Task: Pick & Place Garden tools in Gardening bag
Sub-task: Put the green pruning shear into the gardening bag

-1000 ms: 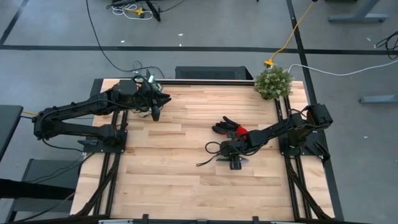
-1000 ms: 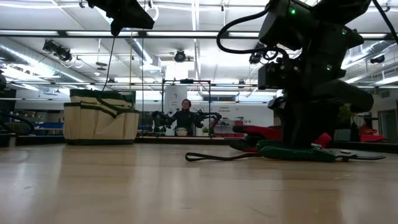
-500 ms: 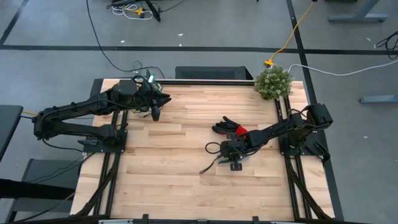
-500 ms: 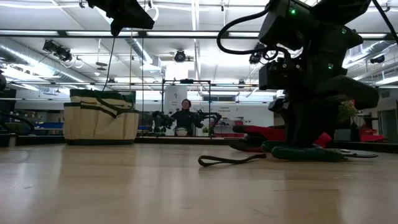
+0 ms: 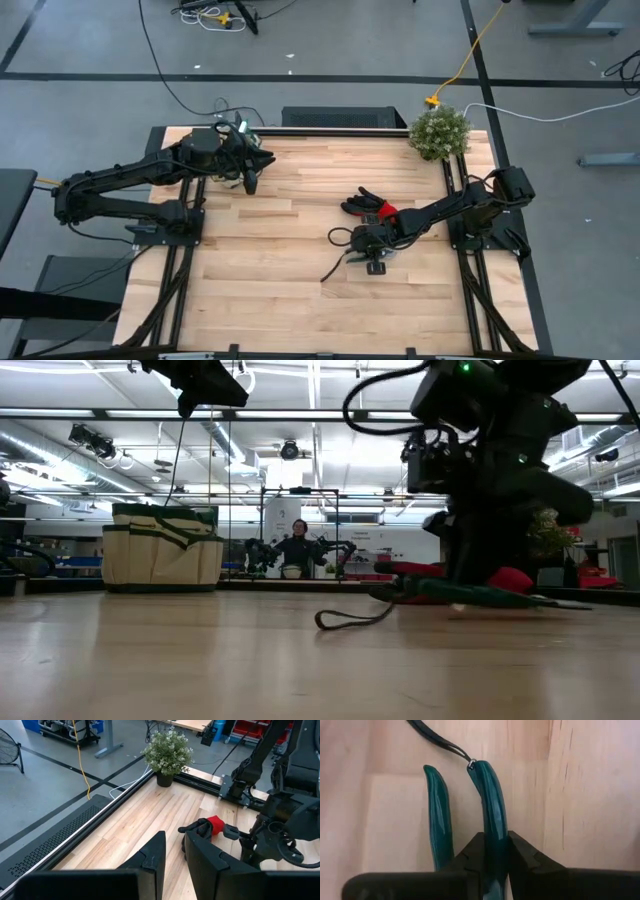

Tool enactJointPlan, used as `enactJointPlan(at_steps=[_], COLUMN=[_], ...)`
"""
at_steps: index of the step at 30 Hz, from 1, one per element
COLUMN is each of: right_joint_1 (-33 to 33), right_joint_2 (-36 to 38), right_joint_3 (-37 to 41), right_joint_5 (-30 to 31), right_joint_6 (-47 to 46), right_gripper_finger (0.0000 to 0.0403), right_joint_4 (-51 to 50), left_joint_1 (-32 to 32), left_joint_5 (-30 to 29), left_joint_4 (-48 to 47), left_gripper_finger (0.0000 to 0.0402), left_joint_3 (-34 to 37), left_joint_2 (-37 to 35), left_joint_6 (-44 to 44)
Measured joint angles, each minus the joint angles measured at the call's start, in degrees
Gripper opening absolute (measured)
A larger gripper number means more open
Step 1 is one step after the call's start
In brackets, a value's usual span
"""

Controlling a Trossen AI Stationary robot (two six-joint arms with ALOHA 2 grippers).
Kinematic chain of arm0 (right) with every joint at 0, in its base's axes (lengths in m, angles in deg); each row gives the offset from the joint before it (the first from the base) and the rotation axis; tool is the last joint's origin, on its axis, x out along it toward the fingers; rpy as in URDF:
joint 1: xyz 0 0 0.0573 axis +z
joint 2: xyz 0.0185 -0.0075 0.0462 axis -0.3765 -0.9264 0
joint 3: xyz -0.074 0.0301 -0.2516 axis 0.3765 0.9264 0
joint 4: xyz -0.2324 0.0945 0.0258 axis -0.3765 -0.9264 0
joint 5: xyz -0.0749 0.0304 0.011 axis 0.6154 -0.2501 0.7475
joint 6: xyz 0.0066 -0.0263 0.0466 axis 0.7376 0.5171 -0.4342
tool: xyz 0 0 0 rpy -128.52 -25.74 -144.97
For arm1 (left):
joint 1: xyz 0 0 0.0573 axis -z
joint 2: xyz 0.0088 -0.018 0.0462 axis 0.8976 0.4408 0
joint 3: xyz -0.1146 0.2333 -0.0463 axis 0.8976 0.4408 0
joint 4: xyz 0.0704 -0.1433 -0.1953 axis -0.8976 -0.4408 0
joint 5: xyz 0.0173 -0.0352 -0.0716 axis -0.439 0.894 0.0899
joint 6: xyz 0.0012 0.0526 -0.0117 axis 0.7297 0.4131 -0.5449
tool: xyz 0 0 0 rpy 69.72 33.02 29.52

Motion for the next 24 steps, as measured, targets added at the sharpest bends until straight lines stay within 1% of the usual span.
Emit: enactJointPlan(at_steps=[6,24], right_joint_1=[0.00,-1.00], right_joint_2=[0.07,0.17], right_joint_3=[-3.53,-19.40], right_joint_5=[0.54,9.80], right_joint_6=[0.37,7.56], right_gripper_finger=[0.0049,0.0050], right_joint_4=[-0.03,-5.85], left_joint_1=[0.00,0.02], left_joint_5=[-0.02,0.00], left_joint_4=[0.00,0.06], left_gripper_finger=[0.0078,0.0078], left_joint_3=[0.00,0.00], left_joint_2=[0.00,0.00], left_joint_6=[0.00,0.00])
